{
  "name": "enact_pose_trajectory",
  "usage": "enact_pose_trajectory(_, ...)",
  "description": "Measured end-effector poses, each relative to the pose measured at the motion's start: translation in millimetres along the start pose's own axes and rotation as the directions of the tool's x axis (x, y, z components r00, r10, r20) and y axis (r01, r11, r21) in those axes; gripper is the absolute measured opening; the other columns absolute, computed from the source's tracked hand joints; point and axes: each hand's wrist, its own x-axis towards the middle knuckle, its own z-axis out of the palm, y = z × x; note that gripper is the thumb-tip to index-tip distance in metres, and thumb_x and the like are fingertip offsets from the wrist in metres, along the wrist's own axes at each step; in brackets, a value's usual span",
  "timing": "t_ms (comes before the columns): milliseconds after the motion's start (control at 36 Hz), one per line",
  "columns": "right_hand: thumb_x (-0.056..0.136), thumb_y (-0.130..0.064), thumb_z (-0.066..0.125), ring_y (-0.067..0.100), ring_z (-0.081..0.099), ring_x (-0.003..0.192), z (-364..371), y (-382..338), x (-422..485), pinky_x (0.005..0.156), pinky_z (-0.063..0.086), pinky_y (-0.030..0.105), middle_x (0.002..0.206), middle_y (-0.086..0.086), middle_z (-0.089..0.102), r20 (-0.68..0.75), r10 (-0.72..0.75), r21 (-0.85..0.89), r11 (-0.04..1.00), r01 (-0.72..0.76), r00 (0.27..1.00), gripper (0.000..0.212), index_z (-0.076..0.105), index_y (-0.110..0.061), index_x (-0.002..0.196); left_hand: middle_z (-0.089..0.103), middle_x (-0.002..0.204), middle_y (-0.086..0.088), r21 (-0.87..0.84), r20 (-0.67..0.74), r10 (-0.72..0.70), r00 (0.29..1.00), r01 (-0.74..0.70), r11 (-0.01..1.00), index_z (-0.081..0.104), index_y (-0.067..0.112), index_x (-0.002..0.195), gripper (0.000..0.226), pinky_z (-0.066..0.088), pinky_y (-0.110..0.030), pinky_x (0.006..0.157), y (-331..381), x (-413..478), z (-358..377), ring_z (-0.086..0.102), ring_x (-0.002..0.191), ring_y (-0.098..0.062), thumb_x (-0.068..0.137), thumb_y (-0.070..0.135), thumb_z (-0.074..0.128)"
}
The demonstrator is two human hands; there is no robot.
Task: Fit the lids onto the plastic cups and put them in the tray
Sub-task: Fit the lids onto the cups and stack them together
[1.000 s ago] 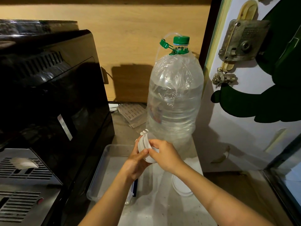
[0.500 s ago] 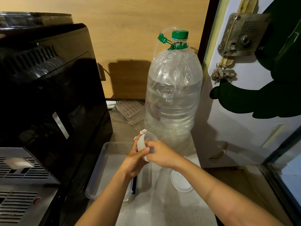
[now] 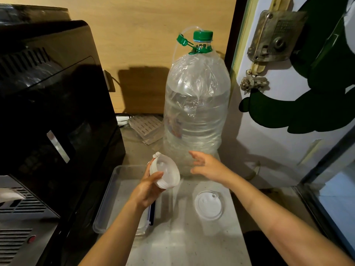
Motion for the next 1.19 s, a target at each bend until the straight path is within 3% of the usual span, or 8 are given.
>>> enact_pose_trajectory(83,0.083,-0.006,0.06,0.023,0.039,0.133,-14.3,22.9,-0.2,0.093,0.038,0.024,0.15,0.009,0.033,-0.021,0.076,-0.009,0.997,-0.077,0.997,0.07,0.026,-0.015,0.144,0.047,0.117,-0.009,-0.006,-0.012,-0.02,1.0,0.02,1.0,0.034,0.029,0.135,0.114,0.058,-0.03,0.06,-2.8,-0.4,-0.2,0.051,0.097,-0.026,0.032,0.022,0.083)
enact_pose_trajectory(194,0.08,-0.019,0.066,0.022,0.036,0.135,-21.4,54.3,-3.9,0.095,0.036,0.025,0.15,0.012,0.032,-0.041,0.209,-0.108,0.971,-0.213,0.977,0.079,0.021,-0.015,0.145,0.05,0.114,-0.006,-0.009,-0.01,-0.035,0.999,0.035,0.999,0.038,0.031,0.13,0.091,0.058,-0.029,0.057,-8.6,-0.4,-0.3,0.052,0.096,-0.024,0.045,0.024,0.07)
enact_pose_trajectory(278,0.076,-0.033,0.069,0.021,0.048,0.12,-11.0,73.0,-8.9,0.083,0.043,0.02,0.144,0.01,0.041,-0.083,0.3,-0.209,0.927,-0.311,0.95,0.083,0.024,-0.012,0.143,0.051,0.113,-0.004,-0.001,0.007,-0.035,0.999,0.035,0.999,0.043,0.032,0.124,0.081,0.058,-0.029,0.059,-12.2,0.4,1.3,0.054,0.096,-0.022,0.047,0.025,0.069)
enact_pose_trajectory(361,0.068,-0.051,0.071,0.026,0.05,0.122,9.8,90.4,-13.9,0.092,0.046,0.032,0.138,0.009,0.048,-0.162,0.375,-0.329,0.851,-0.408,0.913,0.093,0.025,-0.011,0.138,0.054,0.109,-0.001,-0.007,0.015,-0.039,0.999,0.039,0.999,0.05,0.035,0.114,0.071,0.057,-0.028,0.059,-16.0,1.4,4.1,0.055,0.093,-0.02,0.046,0.026,0.069)
enact_pose_trajectory(472,0.065,-0.062,0.068,0.031,0.045,0.125,37.3,103.0,-15.7,0.092,0.044,0.038,0.138,0.01,0.045,-0.254,0.417,-0.431,0.759,-0.488,0.873,0.102,0.02,-0.011,0.138,0.055,0.107,0.0,0.009,0.012,-0.046,0.999,0.046,0.999,0.05,0.036,0.112,0.07,0.058,-0.028,0.06,-20.2,2.1,5.8,0.056,0.092,-0.019,0.045,0.027,0.069)
enact_pose_trajectory(722,0.068,-0.054,0.071,0.03,0.038,0.128,63.4,111.8,-16.4,0.088,0.046,0.038,0.142,0.013,0.038,-0.331,0.349,-0.528,0.702,-0.479,0.877,0.106,0.011,-0.009,0.142,0.055,0.107,-0.001,0.032,0.027,-0.069,0.997,0.068,0.997,0.047,0.034,0.115,0.074,0.059,-0.029,0.062,-24.5,-0.4,3.2,0.056,0.093,-0.02,0.045,0.029,0.07)
enact_pose_trajectory(1000,0.073,-0.045,0.07,0.029,0.036,0.128,64.4,114.2,-14.0,0.087,0.046,0.036,0.143,0.011,0.036,-0.349,0.333,-0.526,0.704,-0.478,0.876,0.094,0.016,-0.007,0.14,0.055,0.11,-0.002,0.07,0.035,-0.1,0.994,0.097,0.993,0.051,0.038,0.111,0.095,0.059,-0.029,0.064,-24.4,-4.2,-1.1,0.056,0.096,-0.021,0.024,0.045,0.09)
enact_pose_trajectory(1194,0.068,-0.046,0.073,0.027,0.038,0.128,43.5,99.8,-10.4,0.09,0.045,0.037,0.143,0.007,0.038,-0.344,0.239,-0.465,0.797,-0.386,0.908,0.097,0.018,-0.013,0.141,0.056,0.108,-0.001,0.05,0.01,-0.113,0.994,0.112,0.992,0.053,0.039,0.11,0.094,0.058,-0.029,0.061,-22.9,-2.8,-4.2,0.057,0.095,-0.021,0.023,0.045,0.09)
